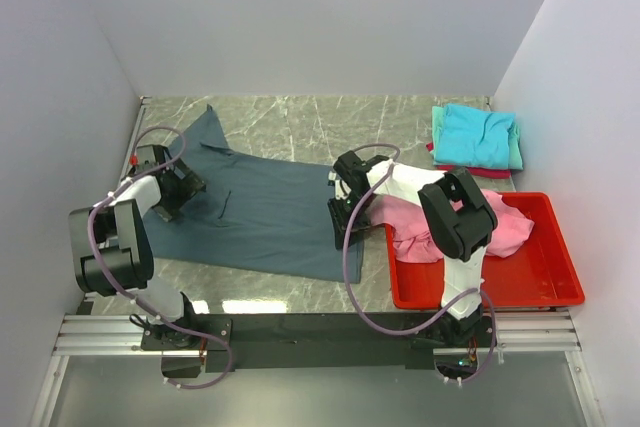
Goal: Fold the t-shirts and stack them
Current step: Fold the tshirt
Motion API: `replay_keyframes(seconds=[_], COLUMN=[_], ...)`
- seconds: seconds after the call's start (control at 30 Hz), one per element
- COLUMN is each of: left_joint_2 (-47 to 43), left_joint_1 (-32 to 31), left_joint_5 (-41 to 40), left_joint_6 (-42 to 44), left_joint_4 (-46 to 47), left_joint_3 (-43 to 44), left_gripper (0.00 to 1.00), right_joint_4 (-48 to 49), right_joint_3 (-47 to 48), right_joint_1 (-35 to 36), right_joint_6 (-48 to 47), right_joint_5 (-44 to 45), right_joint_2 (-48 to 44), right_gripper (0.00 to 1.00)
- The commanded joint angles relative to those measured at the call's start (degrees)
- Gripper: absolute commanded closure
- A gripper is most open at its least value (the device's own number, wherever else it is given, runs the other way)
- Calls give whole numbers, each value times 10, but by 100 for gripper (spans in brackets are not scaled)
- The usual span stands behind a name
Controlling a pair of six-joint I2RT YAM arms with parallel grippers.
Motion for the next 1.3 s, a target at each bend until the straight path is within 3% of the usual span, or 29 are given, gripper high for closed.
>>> replay_keyframes(seconds=[0.0, 0.27, 0.67, 0.9, 1.27], left_joint_2=[-2, 35, 249, 301, 348], left_joint_1=[7, 7, -43, -57, -63], left_joint_5=[-30, -19, -2, 4, -1], left_joint_6=[-2, -10, -25, -40, -41], left_joint_4=[-119, -162, -182, -171, -174], left_joint_3=[1, 216, 456, 496, 539], left_gripper=[1, 1, 1, 1, 19], right_joint_4=[-59, -113, -128, -126, -106], right_joint_3=[-23, 96, 175, 189, 198], right_joint_1=[7, 8, 8, 7, -9], right_joint_6=[-20, -26, -9, -2, 19], right_joint_5=[74, 103, 115, 121, 154], right_joint_2=[6, -19, -29, -27, -24], right_gripper=[62, 62, 62, 62, 62])
